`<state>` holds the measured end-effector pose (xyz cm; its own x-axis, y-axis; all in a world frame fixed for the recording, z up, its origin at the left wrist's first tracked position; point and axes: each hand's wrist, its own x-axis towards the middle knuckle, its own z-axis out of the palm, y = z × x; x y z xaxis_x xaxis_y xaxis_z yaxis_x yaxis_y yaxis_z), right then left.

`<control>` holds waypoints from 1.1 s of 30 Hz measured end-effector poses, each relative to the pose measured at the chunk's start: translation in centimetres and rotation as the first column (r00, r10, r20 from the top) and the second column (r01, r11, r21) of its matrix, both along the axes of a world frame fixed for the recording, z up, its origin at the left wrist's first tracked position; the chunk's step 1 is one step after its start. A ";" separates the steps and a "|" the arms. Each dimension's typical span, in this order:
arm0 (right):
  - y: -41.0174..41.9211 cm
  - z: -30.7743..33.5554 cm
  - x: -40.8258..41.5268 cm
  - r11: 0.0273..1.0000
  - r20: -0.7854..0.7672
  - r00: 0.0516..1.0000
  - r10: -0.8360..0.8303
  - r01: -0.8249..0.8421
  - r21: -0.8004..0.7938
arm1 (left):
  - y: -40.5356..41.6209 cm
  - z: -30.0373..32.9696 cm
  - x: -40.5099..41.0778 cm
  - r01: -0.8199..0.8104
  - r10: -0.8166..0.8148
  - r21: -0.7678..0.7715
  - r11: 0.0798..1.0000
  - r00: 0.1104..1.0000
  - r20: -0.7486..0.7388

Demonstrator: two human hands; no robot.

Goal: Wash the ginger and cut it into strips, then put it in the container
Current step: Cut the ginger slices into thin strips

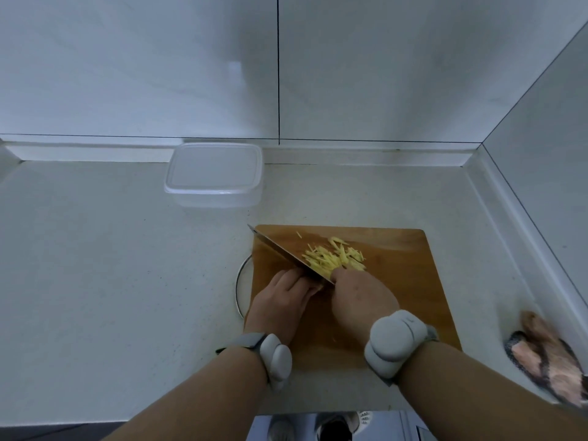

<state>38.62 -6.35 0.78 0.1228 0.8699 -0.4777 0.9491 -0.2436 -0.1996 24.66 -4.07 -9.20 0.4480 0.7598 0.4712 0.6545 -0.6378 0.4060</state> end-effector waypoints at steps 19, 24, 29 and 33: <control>0.4 0.8 0.5 0.999 0.000 1.000 0.018 -0.018 -0.027 | 0.0 0.0 -0.1 -0.002 0.002 -0.006 1.000 1.000 -0.013; 0.4 -0.3 -0.3 1.000 -0.008 1.000 -0.004 0.004 0.002 | 0.1 -0.1 0.0 -0.010 0.010 0.001 1.000 1.000 0.005; 0.8 0.4 0.2 1.000 -0.014 1.000 0.022 -0.022 -0.015 | -0.1 -0.1 0.1 -0.008 0.008 -0.006 1.000 1.000 0.026; 0.6 0.4 0.2 0.997 0.007 1.000 -0.005 0.005 -0.074 | 0.1 -0.2 0.0 -0.009 0.009 -0.012 1.000 1.000 0.018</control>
